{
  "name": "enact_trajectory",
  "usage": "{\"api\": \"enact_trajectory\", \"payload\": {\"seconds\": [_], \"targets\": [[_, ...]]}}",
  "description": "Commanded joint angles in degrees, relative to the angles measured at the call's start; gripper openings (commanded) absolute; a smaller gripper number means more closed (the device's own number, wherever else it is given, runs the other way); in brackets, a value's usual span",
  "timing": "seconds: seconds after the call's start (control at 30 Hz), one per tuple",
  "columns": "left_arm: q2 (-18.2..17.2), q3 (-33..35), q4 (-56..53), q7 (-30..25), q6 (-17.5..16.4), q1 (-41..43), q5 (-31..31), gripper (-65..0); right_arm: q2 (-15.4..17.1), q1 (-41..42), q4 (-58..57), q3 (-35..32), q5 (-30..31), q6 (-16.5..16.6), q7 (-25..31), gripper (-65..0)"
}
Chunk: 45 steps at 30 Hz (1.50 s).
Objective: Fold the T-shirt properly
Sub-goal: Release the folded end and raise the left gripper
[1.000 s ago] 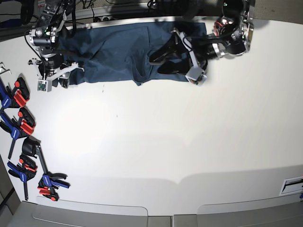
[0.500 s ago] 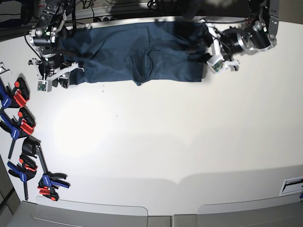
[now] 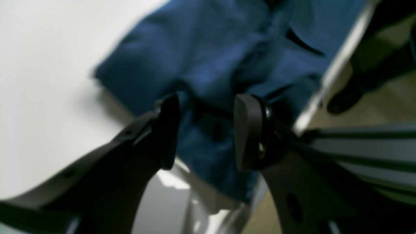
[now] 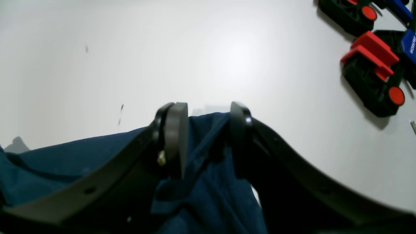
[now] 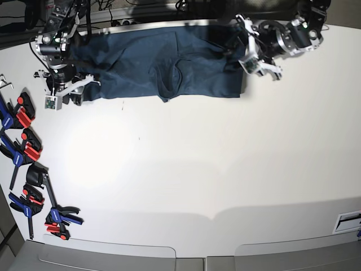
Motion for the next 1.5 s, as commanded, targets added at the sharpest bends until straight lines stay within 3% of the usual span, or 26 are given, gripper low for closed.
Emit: {"api": "enact_trajectory", "payload": {"seconds": [0.0, 0.13, 0.33, 0.67, 0.87, 0.93, 1.17, 1.47], "targets": [[-0.3, 0.9, 1.0, -2.8, -0.3, -0.2, 0.5, -39.6, 0.6, 0.3, 1.0, 0.3, 0.2, -0.1, 1.7, -45.0], [-0.3, 4.8, 1.0, -5.8, -0.3, -0.5, 6.3, -39.6, 0.6, 0.3, 1.0, 0.3, 0.2, 0.0, 1.7, -45.0], [-0.3, 5.7, 1.0, -6.5, -0.3, -1.5, 7.1, -39.7, 0.6, 0.3, 1.0, 0.3, 0.2, 0.0, 1.7, -45.0], [-0.3, 5.7, 1.0, -7.5, 0.7, -1.6, 6.9, -64.8, 0.6, 0.3, 1.0, 0.3, 0.2, 0.0, 1.7, -45.0], [-0.3, 5.7, 1.1, -7.4, 0.7, -1.6, 6.5, -65.0, 0.6, 0.3, 1.0, 0.3, 0.2, 0.0, 1.7, -45.0], [-0.3, 5.7, 1.1, -6.8, 0.7, -1.5, 4.0, -65.0, 0.6, 0.3, 1.0, 0.3, 0.2, 0.0, 1.7, -45.0], [-0.2, 5.7, 2.0, -4.0, -0.3, -1.6, -15.3, -65.0, 0.6, 0.3, 1.0, 0.3, 0.2, 0.0, 1.7, -45.0], [4.5, 5.7, 2.0, -4.3, -0.3, -1.6, -17.3, -65.0, 0.5, 0.3, 1.0, 0.3, 0.2, 0.0, 1.7, -45.0]]}}
